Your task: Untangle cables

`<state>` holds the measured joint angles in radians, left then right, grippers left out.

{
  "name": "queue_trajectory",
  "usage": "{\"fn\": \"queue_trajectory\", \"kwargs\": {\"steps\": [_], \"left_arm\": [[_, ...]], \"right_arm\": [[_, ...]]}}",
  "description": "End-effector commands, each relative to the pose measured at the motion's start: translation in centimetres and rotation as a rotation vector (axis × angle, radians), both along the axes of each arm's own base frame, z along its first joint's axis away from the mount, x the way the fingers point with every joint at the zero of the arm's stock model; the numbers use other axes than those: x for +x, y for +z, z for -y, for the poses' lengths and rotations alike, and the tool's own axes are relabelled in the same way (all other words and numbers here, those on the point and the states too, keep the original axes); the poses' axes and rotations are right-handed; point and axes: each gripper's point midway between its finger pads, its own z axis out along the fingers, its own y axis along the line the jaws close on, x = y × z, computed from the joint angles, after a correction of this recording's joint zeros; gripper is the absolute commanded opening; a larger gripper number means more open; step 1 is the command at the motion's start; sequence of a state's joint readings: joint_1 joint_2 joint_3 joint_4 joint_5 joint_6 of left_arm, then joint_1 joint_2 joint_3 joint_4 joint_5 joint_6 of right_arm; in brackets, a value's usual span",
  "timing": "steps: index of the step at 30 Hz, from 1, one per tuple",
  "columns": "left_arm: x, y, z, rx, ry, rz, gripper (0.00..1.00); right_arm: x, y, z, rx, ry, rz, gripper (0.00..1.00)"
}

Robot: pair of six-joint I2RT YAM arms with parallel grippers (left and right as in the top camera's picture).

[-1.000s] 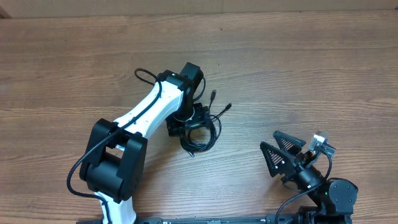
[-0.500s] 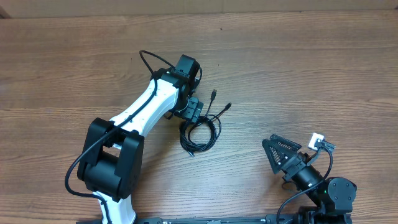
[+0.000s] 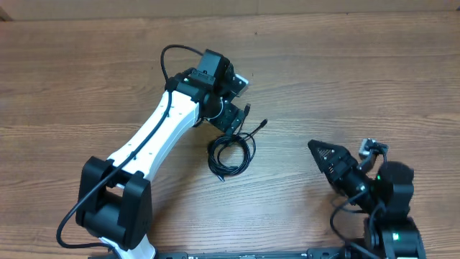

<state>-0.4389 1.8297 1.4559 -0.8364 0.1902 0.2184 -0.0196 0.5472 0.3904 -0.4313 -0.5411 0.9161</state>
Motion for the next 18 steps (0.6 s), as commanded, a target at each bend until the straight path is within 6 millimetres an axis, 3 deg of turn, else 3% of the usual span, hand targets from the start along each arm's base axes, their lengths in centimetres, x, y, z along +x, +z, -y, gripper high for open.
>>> {"fn": "queue_trajectory", "kwargs": {"steps": [1, 5, 8, 13, 18], "left_arm": [[0.1, 1.1, 2.4, -0.083, -0.154, 0.05, 0.87], [1.1, 0.4, 4.2, -0.13, -0.182, 0.078, 0.87], [2.0, -0.6, 5.0, -0.141, -0.19, 0.096, 0.86], [2.0, -4.4, 7.0, -0.14, -0.175, 0.041, 0.79], [1.9, -6.8, 7.5, -0.089, -0.149, 0.024, 0.77]], "right_arm": [[0.5, -1.6, 0.3, -0.01, -0.015, -0.096, 1.0], [0.1, -3.7, 0.3, -0.005, -0.016, -0.201, 1.0], [-0.1, -4.1, 0.4, -0.008, -0.02, -0.225, 1.0], [-0.3, -4.8, 0.9, -0.03, -0.05, -0.255, 1.0], [-0.3, -4.8, 1.0, -0.033, -0.053, -0.255, 1.0]]}}
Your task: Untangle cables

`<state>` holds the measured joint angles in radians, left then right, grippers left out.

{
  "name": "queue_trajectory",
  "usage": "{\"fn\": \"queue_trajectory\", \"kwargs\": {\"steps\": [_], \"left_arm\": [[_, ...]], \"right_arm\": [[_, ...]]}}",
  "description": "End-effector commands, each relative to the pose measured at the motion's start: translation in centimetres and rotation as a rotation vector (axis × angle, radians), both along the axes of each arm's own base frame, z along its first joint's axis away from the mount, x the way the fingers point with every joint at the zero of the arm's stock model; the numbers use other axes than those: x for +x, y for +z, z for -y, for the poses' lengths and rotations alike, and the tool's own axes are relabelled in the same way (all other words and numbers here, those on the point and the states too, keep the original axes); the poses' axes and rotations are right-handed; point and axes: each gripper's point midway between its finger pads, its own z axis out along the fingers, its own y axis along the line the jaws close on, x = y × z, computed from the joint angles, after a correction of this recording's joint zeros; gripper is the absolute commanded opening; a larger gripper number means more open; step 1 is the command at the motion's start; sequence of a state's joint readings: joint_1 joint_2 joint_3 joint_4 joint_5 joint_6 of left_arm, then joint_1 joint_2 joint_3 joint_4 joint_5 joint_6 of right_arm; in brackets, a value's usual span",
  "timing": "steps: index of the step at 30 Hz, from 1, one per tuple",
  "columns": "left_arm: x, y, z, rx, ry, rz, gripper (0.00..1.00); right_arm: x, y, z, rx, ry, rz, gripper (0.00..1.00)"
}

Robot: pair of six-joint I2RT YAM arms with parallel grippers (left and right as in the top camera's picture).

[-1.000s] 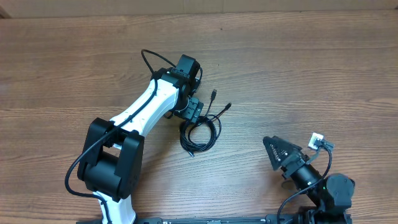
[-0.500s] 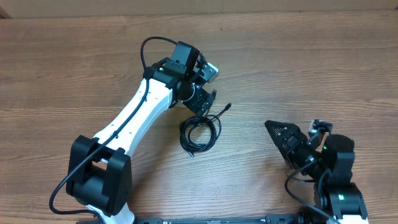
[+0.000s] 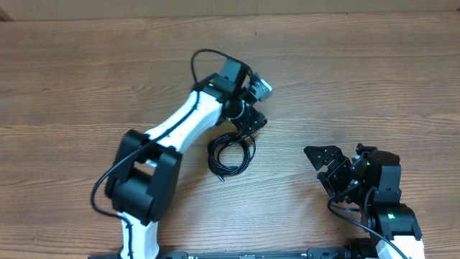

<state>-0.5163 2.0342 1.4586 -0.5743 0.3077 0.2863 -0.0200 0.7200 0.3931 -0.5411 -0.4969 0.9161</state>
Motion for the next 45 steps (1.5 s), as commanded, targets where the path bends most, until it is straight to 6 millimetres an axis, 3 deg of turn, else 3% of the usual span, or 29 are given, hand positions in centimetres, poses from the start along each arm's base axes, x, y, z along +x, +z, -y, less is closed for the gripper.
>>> {"fn": "queue_trajectory", "kwargs": {"steps": [1, 5, 9, 14, 19, 25, 33, 38, 45], "left_arm": [[0.5, -1.3, 0.3, 0.04, 0.052, 0.002, 0.76], [0.6, -2.4, -0.4, 0.084, 0.077, -0.004, 0.73], [-0.1, -3.1, -0.8, 0.107, 0.075, -0.038, 0.63], [-0.8, -3.4, -1.0, 0.124, 0.07, -0.069, 0.63], [-1.8, -3.3, 0.1, 0.103, 0.035, -0.084, 0.68], [-2.3, -3.3, 0.8, 0.107, 0.016, -0.082, 0.64], [-2.6, -3.6, 0.6, 0.113, 0.016, -0.092, 0.37], [-2.6, -3.6, 0.6, 0.112, 0.025, -0.096, 0.04], [-2.0, -3.1, 0.8, 0.082, 0.126, -0.122, 0.04]], "right_arm": [[0.6, 0.8, 0.3, -0.013, -0.016, 0.026, 1.0], [0.6, 0.8, 0.3, -0.014, -0.015, 0.026, 1.0], [0.6, 0.8, 0.3, -0.014, -0.015, 0.026, 1.0], [0.4, 0.7, 0.4, -0.014, -0.016, 0.016, 1.0], [0.3, 0.5, 0.5, -0.019, -0.02, 0.006, 1.0], [0.2, 0.4, 0.4, -0.018, -0.02, 0.001, 1.0], [-0.3, 0.0, 0.4, -0.017, -0.019, -0.027, 1.0], [-0.3, 0.0, 0.4, -0.018, -0.019, -0.027, 1.0], [-0.3, 0.1, 0.2, -0.006, -0.009, -0.027, 1.0]]}}
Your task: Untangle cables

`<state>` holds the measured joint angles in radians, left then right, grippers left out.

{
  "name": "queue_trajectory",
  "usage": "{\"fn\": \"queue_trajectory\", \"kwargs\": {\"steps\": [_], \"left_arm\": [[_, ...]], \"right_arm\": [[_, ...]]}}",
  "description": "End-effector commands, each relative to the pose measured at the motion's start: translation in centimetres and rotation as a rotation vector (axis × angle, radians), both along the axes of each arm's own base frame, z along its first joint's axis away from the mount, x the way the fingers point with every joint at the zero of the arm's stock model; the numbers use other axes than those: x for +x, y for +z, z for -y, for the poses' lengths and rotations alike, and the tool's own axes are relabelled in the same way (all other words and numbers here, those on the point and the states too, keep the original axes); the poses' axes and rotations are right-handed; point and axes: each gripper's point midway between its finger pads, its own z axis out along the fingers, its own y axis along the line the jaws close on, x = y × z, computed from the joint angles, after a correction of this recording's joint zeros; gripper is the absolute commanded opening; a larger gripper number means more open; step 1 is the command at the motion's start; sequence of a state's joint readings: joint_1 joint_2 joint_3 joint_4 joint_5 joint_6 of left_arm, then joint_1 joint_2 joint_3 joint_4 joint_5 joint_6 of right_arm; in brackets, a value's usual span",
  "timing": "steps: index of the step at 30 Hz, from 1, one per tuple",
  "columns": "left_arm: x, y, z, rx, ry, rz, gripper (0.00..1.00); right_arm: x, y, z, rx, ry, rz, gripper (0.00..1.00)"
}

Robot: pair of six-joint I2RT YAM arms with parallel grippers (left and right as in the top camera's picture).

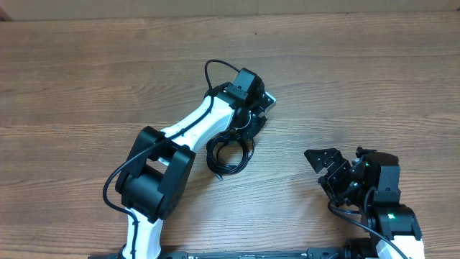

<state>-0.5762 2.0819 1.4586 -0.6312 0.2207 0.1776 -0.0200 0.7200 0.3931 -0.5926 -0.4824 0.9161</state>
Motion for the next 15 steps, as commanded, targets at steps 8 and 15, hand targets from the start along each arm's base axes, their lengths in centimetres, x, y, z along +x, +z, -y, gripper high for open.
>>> {"fn": "queue_trajectory", "kwargs": {"steps": [8, 15], "left_arm": [[0.9, 1.5, 0.2, -0.006, 0.183, -0.062, 0.04], [1.5, 3.0, 0.6, -0.056, 0.44, -0.147, 0.04]], "right_arm": [[0.3, 1.3, -0.7, 0.062, 0.007, 0.014, 1.0], [-0.1, 1.8, -1.6, 0.118, 0.036, 0.004, 1.0]]}}
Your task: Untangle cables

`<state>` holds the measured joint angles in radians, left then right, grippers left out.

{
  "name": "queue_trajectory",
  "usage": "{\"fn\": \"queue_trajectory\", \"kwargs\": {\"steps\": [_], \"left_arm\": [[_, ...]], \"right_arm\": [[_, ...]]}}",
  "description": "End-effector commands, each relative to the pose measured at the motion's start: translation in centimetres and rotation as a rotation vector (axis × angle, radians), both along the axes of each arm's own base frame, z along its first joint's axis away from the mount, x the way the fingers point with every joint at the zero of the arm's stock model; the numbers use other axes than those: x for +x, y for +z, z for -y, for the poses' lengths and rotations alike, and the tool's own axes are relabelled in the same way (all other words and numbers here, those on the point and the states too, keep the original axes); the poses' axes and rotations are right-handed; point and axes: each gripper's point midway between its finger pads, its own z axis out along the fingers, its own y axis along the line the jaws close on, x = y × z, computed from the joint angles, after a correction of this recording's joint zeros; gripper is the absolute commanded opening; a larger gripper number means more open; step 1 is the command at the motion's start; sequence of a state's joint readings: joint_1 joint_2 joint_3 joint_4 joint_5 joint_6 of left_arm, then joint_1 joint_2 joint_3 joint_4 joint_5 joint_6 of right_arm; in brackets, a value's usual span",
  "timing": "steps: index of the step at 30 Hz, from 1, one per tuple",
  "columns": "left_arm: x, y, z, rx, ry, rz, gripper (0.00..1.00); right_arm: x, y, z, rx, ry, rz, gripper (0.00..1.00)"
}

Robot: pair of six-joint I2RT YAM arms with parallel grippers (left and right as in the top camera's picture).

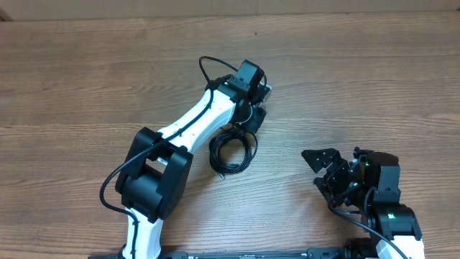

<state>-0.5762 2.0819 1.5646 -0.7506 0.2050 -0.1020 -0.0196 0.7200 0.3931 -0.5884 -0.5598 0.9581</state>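
A black cable (pixel 231 152) lies coiled in a loose loop at the middle of the wooden table, and its upper strands run up under my left gripper (pixel 255 119). That gripper points down at the top right of the coil. Its fingers are hidden under the wrist, so the overhead view does not show whether they hold the cable. My right gripper (pixel 320 158) hovers low at the right, well clear of the coil, and its fingers look spread with nothing between them.
The left arm's white links (pixel 188 128) stretch from the front edge up across the table to the coil. The right arm's base (pixel 388 216) sits at the front right corner. Bare wood surrounds the coil.
My left gripper has shifted slightly up and back from the coil's top edge. The coil and the right arm sit almost where they were.
At first my left gripper was above and left of the coil, with two loose cable ends showing, and the right gripper pointed at the coil. Then the left gripper stood over those ends and the right arm sat drawn back. The ends are now hidden under the left gripper.
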Motion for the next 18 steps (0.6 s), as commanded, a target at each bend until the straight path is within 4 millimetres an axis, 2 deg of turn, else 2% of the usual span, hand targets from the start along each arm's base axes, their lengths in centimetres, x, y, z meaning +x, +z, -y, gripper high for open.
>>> {"fn": "queue_trajectory", "kwargs": {"steps": [1, 10, 13, 18], "left_arm": [[0.9, 0.8, 0.5, -0.042, 0.219, -0.061, 0.04], [-0.9, 0.5, 0.1, -0.075, 0.729, -0.319, 0.04], [-0.8, 0.4, -0.2, -0.063, 0.733, -0.303, 0.08], [-0.6, 0.4, -0.5, -0.044, 0.671, -0.27, 0.23]], "right_arm": [[0.3, 1.2, -0.4, 0.037, 0.01, 0.019, 1.0], [0.3, 1.1, -0.4, 0.052, -0.007, -0.001, 1.0], [0.3, 1.0, -0.4, 0.052, -0.007, -0.004, 1.0], [0.3, 0.7, -0.4, 0.052, -0.007, -0.019, 1.0]]}}
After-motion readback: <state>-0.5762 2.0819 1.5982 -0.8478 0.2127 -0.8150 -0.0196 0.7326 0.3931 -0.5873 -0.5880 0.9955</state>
